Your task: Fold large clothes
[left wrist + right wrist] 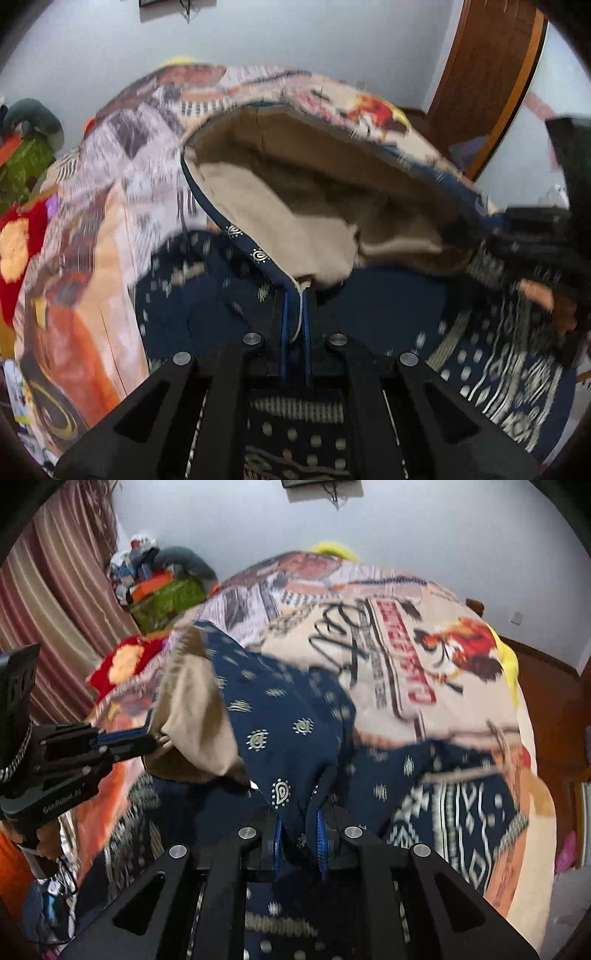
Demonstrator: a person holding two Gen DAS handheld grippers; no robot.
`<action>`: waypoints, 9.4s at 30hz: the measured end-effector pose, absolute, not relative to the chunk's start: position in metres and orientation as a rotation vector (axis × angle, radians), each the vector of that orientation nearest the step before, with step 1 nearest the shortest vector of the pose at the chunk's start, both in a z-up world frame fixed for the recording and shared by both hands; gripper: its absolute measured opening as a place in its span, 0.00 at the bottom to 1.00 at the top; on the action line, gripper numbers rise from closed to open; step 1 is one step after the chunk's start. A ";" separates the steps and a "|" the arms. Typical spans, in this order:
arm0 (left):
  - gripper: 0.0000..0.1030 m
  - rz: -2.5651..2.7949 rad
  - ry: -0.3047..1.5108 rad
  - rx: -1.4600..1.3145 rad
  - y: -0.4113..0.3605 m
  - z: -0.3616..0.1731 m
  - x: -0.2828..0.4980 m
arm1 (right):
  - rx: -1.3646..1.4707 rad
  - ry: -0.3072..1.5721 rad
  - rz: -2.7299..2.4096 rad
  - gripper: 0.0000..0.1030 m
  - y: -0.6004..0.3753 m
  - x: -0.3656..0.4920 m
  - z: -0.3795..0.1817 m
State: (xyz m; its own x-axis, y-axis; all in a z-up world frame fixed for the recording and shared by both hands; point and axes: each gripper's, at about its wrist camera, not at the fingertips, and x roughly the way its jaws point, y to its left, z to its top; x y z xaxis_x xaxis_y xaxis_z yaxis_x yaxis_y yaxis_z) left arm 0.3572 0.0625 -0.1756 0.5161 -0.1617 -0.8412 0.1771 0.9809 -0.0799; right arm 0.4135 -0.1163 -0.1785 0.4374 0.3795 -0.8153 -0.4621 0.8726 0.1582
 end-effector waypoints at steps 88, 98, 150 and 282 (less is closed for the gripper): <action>0.07 -0.235 1.005 0.130 0.072 -0.177 0.202 | -0.076 1.089 0.666 0.19 -0.127 0.271 -0.142; 0.31 -0.108 0.877 0.028 0.109 -0.114 0.244 | -0.046 0.938 0.637 0.65 -0.130 0.286 -0.101; 0.63 -0.080 0.827 0.071 0.109 -0.118 0.216 | -0.034 0.906 0.418 0.80 -0.175 0.273 -0.100; 0.05 -0.222 0.730 -0.275 0.129 -0.081 0.226 | 0.114 0.748 0.403 0.07 -0.208 0.254 -0.084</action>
